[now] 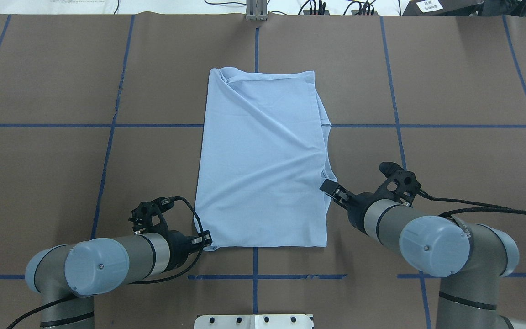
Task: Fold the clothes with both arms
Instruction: 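Lower both grippers onto the corners of the shirt's nearest edge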
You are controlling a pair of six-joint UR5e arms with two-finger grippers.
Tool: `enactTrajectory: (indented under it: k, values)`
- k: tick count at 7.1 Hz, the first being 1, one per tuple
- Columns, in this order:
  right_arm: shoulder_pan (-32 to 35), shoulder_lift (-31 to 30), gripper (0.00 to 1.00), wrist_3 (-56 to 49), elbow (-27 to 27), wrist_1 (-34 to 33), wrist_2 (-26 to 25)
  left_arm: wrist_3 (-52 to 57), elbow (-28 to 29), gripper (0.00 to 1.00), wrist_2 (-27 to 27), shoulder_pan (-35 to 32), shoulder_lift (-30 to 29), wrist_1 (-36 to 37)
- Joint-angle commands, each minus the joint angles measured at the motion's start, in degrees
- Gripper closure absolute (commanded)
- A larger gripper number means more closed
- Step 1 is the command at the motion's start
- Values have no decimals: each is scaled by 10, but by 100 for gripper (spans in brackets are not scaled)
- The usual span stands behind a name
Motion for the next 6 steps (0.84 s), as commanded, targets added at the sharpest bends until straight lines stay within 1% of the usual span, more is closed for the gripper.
enactTrajectory:
  k: [1, 2, 3, 5, 6]
  values:
    - [-48, 62, 26, 56, -3, -123, -44, 0, -1, 100, 0, -1, -1, 0]
    - [-59, 64, 25, 54, -16, -143, -51, 0, -2, 100, 0, -1, -1, 0]
    - [-63, 66, 24, 55, -23, -145, -52, 0, -4, 100, -1, -1, 0, -1]
    - [-69, 91, 25, 76, -32, -174, -51, 0, -5, 100, -1, -1, 0, -1]
    - [-71, 108, 25, 82, -51, -182, -51, -1, -5, 100, -1, -1, 0, -1]
